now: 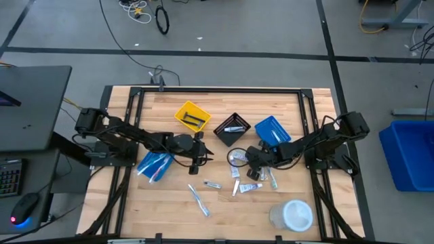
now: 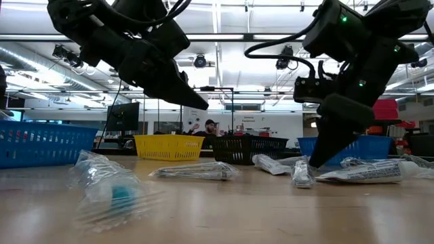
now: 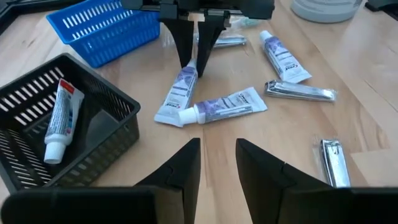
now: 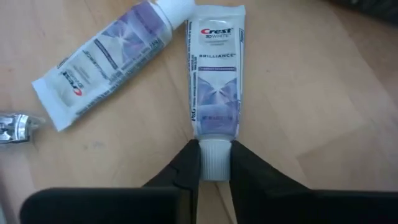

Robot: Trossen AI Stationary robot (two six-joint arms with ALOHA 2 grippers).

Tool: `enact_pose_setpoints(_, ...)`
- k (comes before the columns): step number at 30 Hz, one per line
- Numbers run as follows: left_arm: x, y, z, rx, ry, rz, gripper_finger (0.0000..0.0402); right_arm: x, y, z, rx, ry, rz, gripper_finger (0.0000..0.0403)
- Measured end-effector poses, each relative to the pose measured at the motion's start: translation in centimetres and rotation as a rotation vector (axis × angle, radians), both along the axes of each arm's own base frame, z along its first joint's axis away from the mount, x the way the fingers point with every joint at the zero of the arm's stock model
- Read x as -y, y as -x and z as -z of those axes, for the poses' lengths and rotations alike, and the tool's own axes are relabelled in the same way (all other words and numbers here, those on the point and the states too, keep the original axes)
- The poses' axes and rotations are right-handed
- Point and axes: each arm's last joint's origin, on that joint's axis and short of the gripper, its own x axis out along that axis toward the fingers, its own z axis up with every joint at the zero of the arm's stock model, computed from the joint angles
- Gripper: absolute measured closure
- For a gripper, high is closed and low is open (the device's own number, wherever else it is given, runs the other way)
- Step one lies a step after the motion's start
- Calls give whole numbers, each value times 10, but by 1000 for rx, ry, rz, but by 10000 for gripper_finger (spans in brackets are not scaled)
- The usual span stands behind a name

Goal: Pick & Place Travel size toiletries
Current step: Put the white toothpaste into the black bin

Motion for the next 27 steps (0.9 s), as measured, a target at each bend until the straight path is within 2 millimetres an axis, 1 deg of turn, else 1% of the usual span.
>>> enact_pose_setpoints(4, 0, 0, 0, -2, 0, 0, 292, 0, 0, -8, 27, -25, -29, 343)
enact_pose_setpoints(8, 0, 0, 0, -3, 5, -3, 292, -3, -7, -31, 121, -39, -40, 342)
enact_pose_setpoints(10, 0, 0, 0, -4, 35, -18, 292, -3, -12, -41, 154, -31, -48, 337)
enact_pose_setpoints(13, 0, 0, 0, -6, 94, -50, 292, -5, -21, -62, 220, 12, -114, 335)
enact_pose_setpoints(16, 0, 0, 0, -6, 115, -61, 292, -2, -28, -76, 257, 148, -144, 337)
enact_pose_setpoints(19, 0, 0, -1, 4, 112, -63, 292, 12, -34, -85, 251, 318, -125, 336)
enact_pose_setpoints(21, 0, 0, -1, 4, 108, -60, 292, 25, -35, -86, 229, 370, -111, 333)
enact_pose_setpoints(25, 0, 0, -1, 4, 110, -61, 292, 59, -35, -82, 160, 400, -32, 330)
enact_pose_setpoints(27, 0, 0, -1, 5, 110, -61, 292, 74, -34, -79, 124, 375, -47, 330)
